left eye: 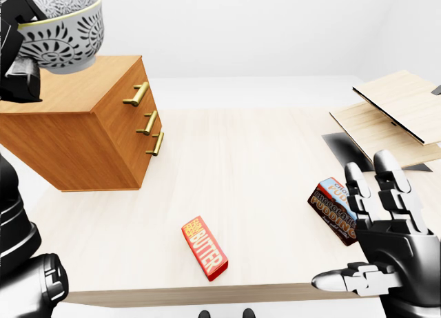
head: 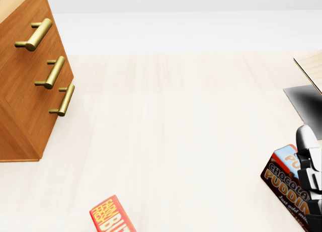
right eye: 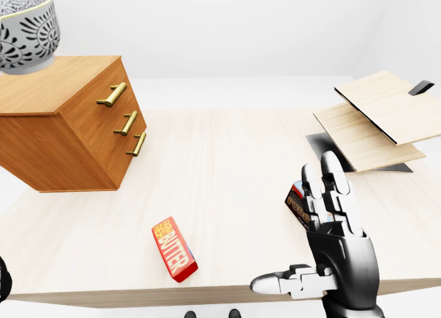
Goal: Close the top drawer of the cabinet and put the bowl on top of it.
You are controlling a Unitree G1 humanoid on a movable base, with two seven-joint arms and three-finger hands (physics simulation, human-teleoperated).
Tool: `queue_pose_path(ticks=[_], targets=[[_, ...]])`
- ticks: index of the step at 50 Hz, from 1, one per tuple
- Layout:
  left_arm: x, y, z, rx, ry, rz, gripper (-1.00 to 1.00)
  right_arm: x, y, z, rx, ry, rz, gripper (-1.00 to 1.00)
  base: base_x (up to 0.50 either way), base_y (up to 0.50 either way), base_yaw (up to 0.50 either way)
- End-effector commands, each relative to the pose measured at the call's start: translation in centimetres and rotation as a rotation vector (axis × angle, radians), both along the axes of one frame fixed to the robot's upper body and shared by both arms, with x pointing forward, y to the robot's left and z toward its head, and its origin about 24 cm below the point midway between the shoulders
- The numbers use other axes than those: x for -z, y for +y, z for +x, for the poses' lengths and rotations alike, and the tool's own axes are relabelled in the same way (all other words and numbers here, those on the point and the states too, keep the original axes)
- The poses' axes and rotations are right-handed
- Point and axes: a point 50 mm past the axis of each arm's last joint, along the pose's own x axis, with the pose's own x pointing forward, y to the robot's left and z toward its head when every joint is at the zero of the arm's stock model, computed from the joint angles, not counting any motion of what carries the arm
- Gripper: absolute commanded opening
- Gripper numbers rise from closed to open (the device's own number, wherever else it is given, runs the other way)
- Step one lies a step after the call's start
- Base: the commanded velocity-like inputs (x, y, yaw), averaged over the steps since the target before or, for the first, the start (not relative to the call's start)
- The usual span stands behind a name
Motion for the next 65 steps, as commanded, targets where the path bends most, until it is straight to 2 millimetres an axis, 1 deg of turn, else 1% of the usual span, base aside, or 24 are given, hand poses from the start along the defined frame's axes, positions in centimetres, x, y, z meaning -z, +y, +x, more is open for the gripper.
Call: queue_pose_path(ticks=[1, 9, 15, 19, 24, 31, 37, 51, 65], targets=[[-0.7, 2.4, 0.4, -0.039, -0.062, -0.048, -1.00, 0.0, 0.1, -0.1, -0.002, 0.002, -0.003, 1.00, 0.00, 0.00, 0.00], [-0.6, 3.8, 1.4, -0.037, -0.088, -0.119, -1.00, 0.0, 0.1, -0.1, -0.003, 0.002, -0.004, 1.00, 0.00, 0.00, 0.00], [-1.1, 4.7, 1.8, -0.035, -0.116, -0.163, -1.00, 0.1, 0.1, -0.1, -0.004, 0.001, -0.005, 1.00, 0.00, 0.00, 0.00], [-1.2, 5.5, 2.6, -0.025, -0.138, -0.233, -1.00, 0.1, 0.1, 0.0, -0.005, 0.001, -0.006, 1.00, 0.00, 0.00, 0.00], [-0.6, 6.3, 3.5, -0.020, -0.142, -0.301, -1.00, 0.2, 0.1, 0.1, -0.005, 0.002, -0.006, 1.00, 0.00, 0.00, 0.00], [-0.6, 7.1, 4.0, -0.028, -0.152, -0.350, -1.00, 0.1, 0.1, 0.0, -0.006, 0.001, -0.007, 1.00, 0.00, 0.00, 0.00], [-0.2, 8.0, 4.9, -0.046, -0.155, -0.418, -1.00, 0.2, 0.2, 0.0, -0.008, 0.001, -0.009, 1.00, 0.00, 0.00, 0.00], [0.5, 8.7, 5.8, -0.074, -0.149, -0.477, -1.00, 0.2, 0.3, 0.0, -0.010, 0.003, -0.011, 1.00, 0.00, 0.00, 0.00], [1.2, 9.7, 5.9, -0.102, -0.144, -0.518, -1.00, 0.4, 0.4, 0.1, -0.014, 0.006, -0.017, 1.00, 0.00, 0.00, 0.00]])
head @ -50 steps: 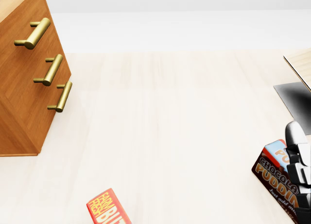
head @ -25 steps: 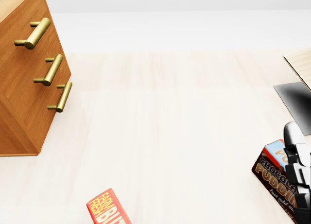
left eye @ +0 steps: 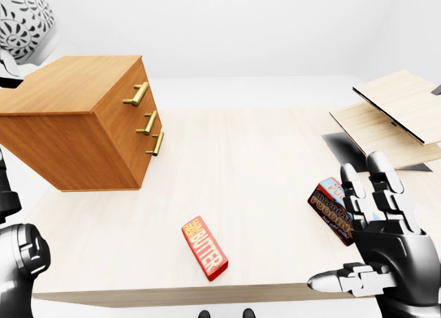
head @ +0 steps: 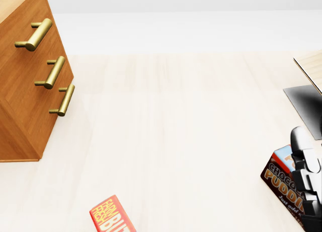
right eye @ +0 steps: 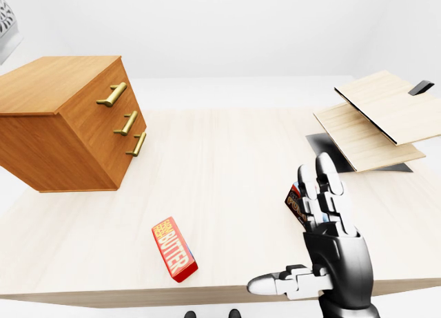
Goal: Close the top drawer of the cabinet and put the bowl on top of it.
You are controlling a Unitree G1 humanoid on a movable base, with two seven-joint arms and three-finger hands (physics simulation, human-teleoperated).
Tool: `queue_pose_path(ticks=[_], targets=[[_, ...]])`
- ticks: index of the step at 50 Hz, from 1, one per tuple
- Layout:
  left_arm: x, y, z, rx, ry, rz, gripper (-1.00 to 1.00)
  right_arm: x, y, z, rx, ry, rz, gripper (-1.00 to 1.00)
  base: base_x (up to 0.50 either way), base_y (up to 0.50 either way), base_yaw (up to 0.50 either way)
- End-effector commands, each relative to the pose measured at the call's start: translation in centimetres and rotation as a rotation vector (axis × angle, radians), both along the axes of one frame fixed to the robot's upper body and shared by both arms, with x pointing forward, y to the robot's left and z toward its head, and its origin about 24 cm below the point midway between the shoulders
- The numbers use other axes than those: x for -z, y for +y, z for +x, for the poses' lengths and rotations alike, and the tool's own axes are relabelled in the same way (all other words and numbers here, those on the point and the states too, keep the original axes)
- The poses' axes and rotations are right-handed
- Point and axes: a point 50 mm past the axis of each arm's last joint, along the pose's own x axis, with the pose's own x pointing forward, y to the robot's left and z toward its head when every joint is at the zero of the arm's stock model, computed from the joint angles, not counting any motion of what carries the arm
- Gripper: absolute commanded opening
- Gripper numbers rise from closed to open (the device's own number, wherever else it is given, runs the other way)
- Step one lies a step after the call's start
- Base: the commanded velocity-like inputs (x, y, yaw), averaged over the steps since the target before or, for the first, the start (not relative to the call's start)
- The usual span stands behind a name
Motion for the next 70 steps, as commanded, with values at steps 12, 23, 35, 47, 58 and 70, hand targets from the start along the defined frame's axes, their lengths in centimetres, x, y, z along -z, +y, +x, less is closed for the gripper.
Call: queue_pose_path(ticks=[12, 23, 35, 47, 58, 70], targets=[[0.4, 0.9, 0.0, -0.057, -0.006, -0.012, -1.00, 0.0, 0.1, -0.1, -0.001, -0.001, -0.003, 1.00, 0.00, 0.00, 0.00], [1.3, 1.3, 0.4, -0.076, 0.003, -0.046, -1.00, 0.0, 0.0, -0.1, -0.002, -0.003, -0.004, 1.00, 0.00, 0.00, 0.00], [2.7, 2.3, 0.8, -0.121, 0.021, -0.101, -1.00, -0.1, 0.1, -0.2, -0.002, -0.003, -0.005, 1.00, 0.00, 0.00, 0.00], [3.8, 1.7, 1.9, -0.130, 0.048, -0.112, -1.00, -0.2, 0.0, -0.2, -0.002, -0.005, -0.003, 1.00, 0.00, 0.00, 0.00], [5.3, 1.8, 2.3, -0.150, 0.078, -0.133, -1.00, -0.1, 0.1, -0.3, -0.005, -0.005, -0.007, 1.00, 0.00, 0.00, 0.00], [6.0, 1.5, 2.7, -0.154, 0.095, -0.136, -1.00, -0.1, 0.1, -0.2, -0.005, -0.005, -0.008, 1.00, 0.00, 0.00, 0.00]])
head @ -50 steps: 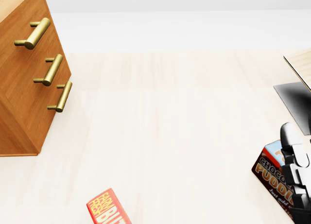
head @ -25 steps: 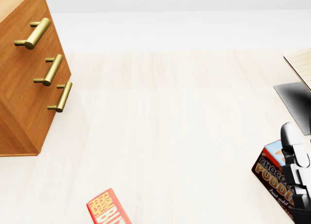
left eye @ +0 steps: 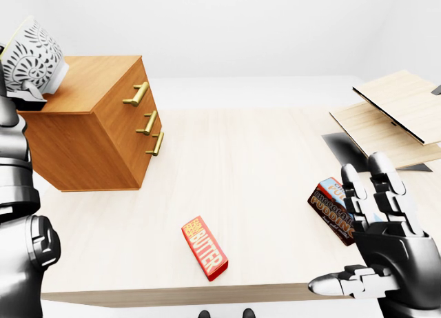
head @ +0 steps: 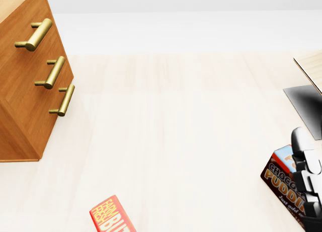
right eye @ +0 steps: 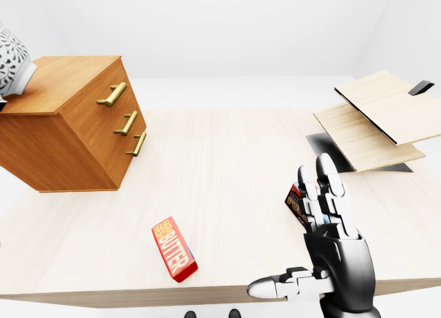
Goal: Close the top drawer of the cabinet and put the bowl on top of it.
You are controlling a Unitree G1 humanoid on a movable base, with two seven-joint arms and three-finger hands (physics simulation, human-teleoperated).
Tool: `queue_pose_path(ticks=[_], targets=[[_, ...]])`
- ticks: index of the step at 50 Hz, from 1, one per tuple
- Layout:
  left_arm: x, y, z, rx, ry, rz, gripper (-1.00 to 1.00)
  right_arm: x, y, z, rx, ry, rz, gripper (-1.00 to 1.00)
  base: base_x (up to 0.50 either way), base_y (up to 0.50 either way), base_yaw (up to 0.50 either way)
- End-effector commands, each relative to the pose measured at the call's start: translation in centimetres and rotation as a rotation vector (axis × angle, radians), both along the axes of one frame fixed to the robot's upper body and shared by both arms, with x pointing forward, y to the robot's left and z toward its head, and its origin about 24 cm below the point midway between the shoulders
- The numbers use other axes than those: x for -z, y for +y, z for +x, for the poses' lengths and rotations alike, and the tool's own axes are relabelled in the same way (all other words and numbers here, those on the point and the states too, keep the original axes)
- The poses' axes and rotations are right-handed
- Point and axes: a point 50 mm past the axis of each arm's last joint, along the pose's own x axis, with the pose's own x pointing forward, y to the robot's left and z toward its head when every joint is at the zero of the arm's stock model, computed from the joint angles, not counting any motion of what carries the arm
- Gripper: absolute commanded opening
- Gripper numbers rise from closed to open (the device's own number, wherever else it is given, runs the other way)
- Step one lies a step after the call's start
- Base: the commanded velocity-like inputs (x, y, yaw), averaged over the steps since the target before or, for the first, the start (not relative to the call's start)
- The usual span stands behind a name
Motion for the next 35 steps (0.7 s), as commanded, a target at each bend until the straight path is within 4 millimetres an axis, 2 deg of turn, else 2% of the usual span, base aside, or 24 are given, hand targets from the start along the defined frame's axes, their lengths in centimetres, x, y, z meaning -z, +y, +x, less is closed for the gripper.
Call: queue_pose_path(ticks=[1, 23, 24, 25, 26, 27, 35], targets=[[0.84, -0.16, 0.34, -0.027, 0.035, 0.030, -1.00, 0.08, 0.06, 0.11, -0.001, 0.001, -0.002, 1.00, 0.00, 0.00, 0.00], [1.41, -0.64, 0.82, -0.018, 0.070, 0.042, -1.00, 0.11, 0.11, 0.17, -0.002, 0.001, -0.002, 1.00, 0.00, 0.00, 0.00], [1.47, -0.64, 0.83, -0.019, 0.073, 0.044, -0.76, 0.08, 0.08, 0.11, -0.001, 0.001, -0.002, 1.00, 0.00, 0.00, 0.00], [1.47, -0.63, 0.84, -0.021, 0.075, 0.047, 0.83, 0.08, 0.06, 0.12, -0.001, 0.001, -0.002, 1.00, 0.00, 0.00, 0.00], [1.47, -0.63, 0.84, -0.021, 0.075, 0.047, 0.83, 0.08, 0.06, 0.12, -0.001, 0.001, -0.002, 1.00, 0.00, 0.00, 0.00], [1.44, -0.63, 0.84, -0.021, 0.075, 0.046, 1.00, 0.08, 0.06, 0.10, -0.001, 0.001, -0.002, 1.00, 0.00, 0.00, 0.00], [0.81, -0.75, 0.73, -0.013, 0.066, 0.067, 1.00, 0.05, 0.03, 0.03, -0.001, 0.000, -0.002, 1.00, 0.00, 0.00, 0.00]])
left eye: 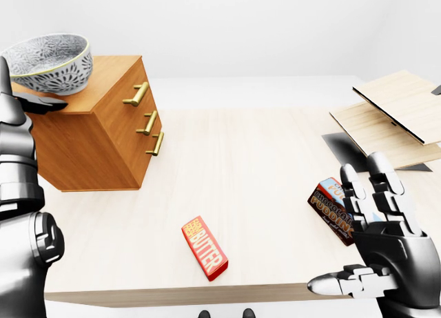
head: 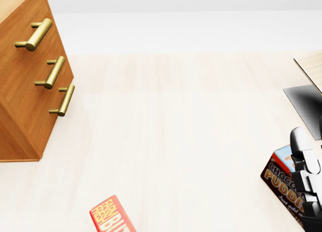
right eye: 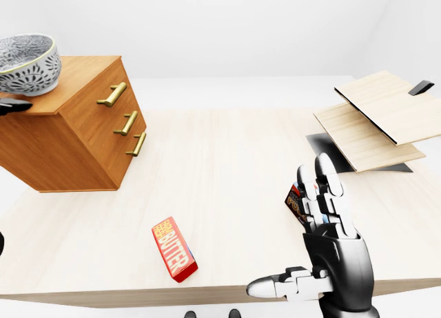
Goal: Close the top drawer of the cabinet and put the bowl on top of it.
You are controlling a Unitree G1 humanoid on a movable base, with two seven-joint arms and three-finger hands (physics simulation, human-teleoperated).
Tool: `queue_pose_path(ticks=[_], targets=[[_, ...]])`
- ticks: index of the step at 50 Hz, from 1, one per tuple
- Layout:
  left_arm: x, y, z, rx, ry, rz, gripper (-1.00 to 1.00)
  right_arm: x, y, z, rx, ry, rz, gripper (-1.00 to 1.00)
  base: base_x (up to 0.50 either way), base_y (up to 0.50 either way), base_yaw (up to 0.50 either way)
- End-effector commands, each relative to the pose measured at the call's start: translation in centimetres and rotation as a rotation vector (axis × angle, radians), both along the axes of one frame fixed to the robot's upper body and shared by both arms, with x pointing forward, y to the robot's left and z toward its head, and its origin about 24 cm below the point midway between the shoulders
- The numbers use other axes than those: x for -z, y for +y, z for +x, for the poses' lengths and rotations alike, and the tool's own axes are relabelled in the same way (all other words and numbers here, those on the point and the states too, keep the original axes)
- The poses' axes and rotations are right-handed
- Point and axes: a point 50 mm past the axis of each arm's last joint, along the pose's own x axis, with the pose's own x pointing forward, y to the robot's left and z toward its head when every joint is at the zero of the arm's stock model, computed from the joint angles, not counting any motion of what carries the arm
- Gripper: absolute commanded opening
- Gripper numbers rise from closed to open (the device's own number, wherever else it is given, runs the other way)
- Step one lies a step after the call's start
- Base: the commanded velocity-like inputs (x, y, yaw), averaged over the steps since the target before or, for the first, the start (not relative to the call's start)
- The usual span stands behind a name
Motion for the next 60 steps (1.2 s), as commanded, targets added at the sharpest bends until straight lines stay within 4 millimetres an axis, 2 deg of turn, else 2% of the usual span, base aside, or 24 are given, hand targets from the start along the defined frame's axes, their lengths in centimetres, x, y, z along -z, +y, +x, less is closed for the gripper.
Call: queue_pose_path(ticks=[1, 13, 27, 31, 34, 36, 41, 48, 55, 60], targets=[[0.7, -0.3, 0.3, 0.019, 0.057, 0.015, 1.00, 0.0, 0.0, 0.0, 0.000, -0.001, 0.000, 1.00, 0.00, 0.00, 0.00], [0.6, -0.3, 0.3, 0.016, 0.049, 0.015, 1.00, 0.0, 0.0, 0.0, 0.000, 0.000, -0.001, 1.00, 0.00, 0.00, 0.00], [-0.9, -1.2, -0.1, 0.066, 0.009, 0.068, 1.00, 0.0, 0.0, 0.0, -0.001, 0.000, -0.002, 1.00, 0.00, 0.00, 0.00], [-2.0, -1.8, -0.7, 0.104, -0.025, 0.092, 1.00, 0.0, 0.1, 0.0, -0.001, 0.001, -0.003, 1.00, 0.00, 0.00, 0.00], [-3.1, -2.2, -1.5, 0.141, -0.062, 0.114, 1.00, 0.0, 0.0, 0.0, -0.002, 0.000, -0.003, 1.00, 0.00, 0.00, 0.00], [-4.6, -2.9, -3.0, 0.196, -0.120, 0.154, 1.00, -0.1, 0.0, -0.1, -0.001, -0.001, -0.001, 1.00, 0.00, 0.00, 0.00], [-6.2, -4.0, -5.1, 0.258, -0.181, 0.223, 1.00, 0.0, 0.0, 0.0, -0.002, 0.001, -0.002, 1.00, 0.00, 0.00, 0.00], [-9.0, -6.8, -9.3, 0.386, -0.306, 0.351, 1.00, 0.1, 0.1, 0.1, -0.003, 0.002, -0.005, 1.00, 0.00, 0.00, 0.00], [-10.1, -8.9, -11.5, 0.475, -0.387, 0.424, 1.00, 0.2, 0.2, 0.1, -0.003, 0.003, -0.005, 1.00, 0.00, 0.00, 0.00], [-10.3, -11.1, -13.7, 0.588, -0.473, 0.469, 1.00, 0.2, 0.2, 0.1, -0.004, 0.004, -0.006, 1.00, 0.00, 0.00, 0.00]])
